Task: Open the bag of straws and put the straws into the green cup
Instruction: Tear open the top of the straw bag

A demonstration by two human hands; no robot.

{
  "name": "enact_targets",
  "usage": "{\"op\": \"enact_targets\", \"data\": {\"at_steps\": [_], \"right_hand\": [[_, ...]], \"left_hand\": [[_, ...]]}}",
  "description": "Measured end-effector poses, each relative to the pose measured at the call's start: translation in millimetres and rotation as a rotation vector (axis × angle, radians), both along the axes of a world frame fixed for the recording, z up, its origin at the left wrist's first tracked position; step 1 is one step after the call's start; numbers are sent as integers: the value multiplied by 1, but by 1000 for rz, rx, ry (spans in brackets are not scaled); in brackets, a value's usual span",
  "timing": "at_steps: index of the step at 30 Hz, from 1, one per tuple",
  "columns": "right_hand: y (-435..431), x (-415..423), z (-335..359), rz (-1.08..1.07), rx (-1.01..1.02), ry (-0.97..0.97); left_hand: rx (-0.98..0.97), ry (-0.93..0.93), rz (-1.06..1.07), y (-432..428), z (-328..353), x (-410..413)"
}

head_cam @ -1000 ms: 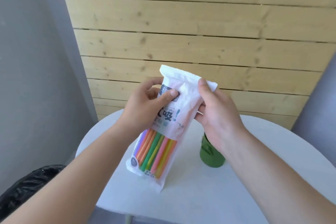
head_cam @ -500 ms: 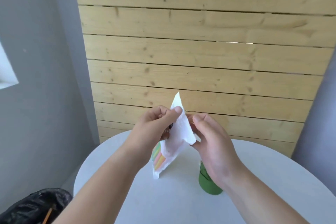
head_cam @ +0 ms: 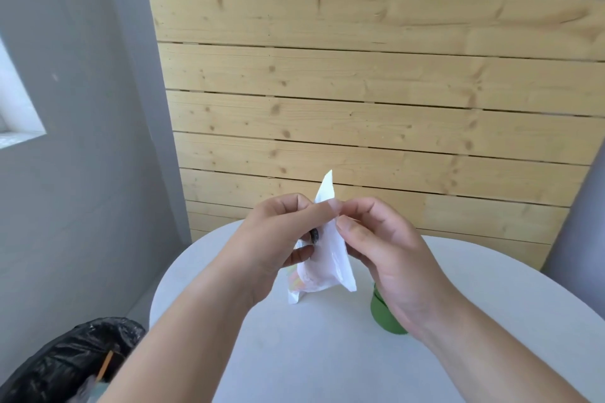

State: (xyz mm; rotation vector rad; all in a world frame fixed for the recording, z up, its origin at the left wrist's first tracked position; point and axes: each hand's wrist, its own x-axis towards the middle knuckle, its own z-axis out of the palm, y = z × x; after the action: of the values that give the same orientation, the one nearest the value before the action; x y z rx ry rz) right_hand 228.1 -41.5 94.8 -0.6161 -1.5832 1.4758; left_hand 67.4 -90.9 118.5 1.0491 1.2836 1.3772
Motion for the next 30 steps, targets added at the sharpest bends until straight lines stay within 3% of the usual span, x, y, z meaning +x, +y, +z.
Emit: {"op": "enact_targets", "data": {"at_steps": [16, 30], "right_hand": [[-5, -3, -9, 36, -73, 39], [-8, -6, -8, -72, -116, 22]], "left_hand": [[16, 44, -3, -6, -6, -3], [22, 62, -9, -7, -7, 3]]}}
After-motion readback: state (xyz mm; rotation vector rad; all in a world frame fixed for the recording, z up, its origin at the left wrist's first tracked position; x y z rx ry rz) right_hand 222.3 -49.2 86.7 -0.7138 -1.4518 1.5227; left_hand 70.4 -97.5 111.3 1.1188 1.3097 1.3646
